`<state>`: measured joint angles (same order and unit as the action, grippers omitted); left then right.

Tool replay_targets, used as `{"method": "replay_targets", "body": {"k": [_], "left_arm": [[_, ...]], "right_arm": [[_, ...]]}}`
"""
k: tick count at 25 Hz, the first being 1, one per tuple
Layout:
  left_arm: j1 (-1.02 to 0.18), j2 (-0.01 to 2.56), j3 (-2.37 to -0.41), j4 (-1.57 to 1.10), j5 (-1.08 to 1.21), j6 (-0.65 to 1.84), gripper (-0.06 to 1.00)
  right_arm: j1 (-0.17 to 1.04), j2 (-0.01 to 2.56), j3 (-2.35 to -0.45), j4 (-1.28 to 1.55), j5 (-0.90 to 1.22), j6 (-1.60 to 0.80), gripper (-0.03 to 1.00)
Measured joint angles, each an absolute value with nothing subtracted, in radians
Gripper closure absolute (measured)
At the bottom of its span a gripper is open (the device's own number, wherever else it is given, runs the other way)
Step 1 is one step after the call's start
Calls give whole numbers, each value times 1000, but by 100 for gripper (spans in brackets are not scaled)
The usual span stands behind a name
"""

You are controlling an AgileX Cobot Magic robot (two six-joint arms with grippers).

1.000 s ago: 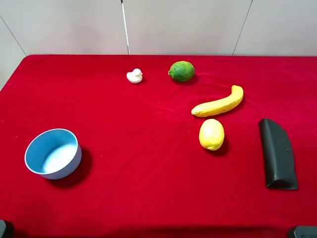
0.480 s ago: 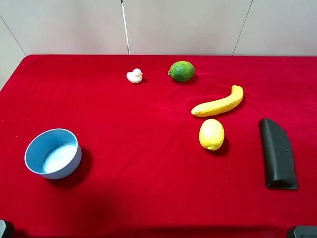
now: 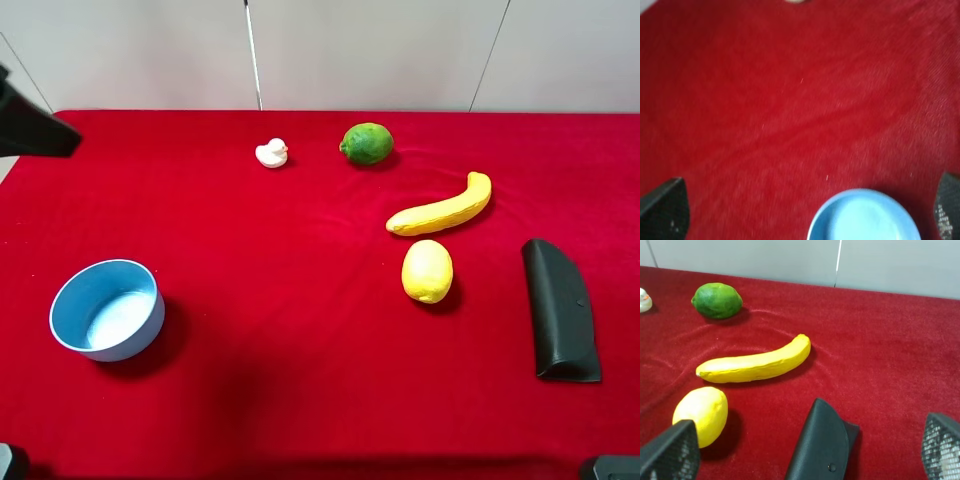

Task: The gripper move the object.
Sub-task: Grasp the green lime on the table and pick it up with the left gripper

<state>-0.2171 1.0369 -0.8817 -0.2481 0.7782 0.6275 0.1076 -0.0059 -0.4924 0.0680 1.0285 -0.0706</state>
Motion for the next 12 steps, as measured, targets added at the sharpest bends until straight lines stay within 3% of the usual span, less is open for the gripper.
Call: {"method": "replay_targets", "body": {"k": [12], "left_arm": [[-433, 1241, -938, -248, 613, 628, -2]], "right_arm": [[108, -6, -492, 68, 1029, -71, 27]]}}
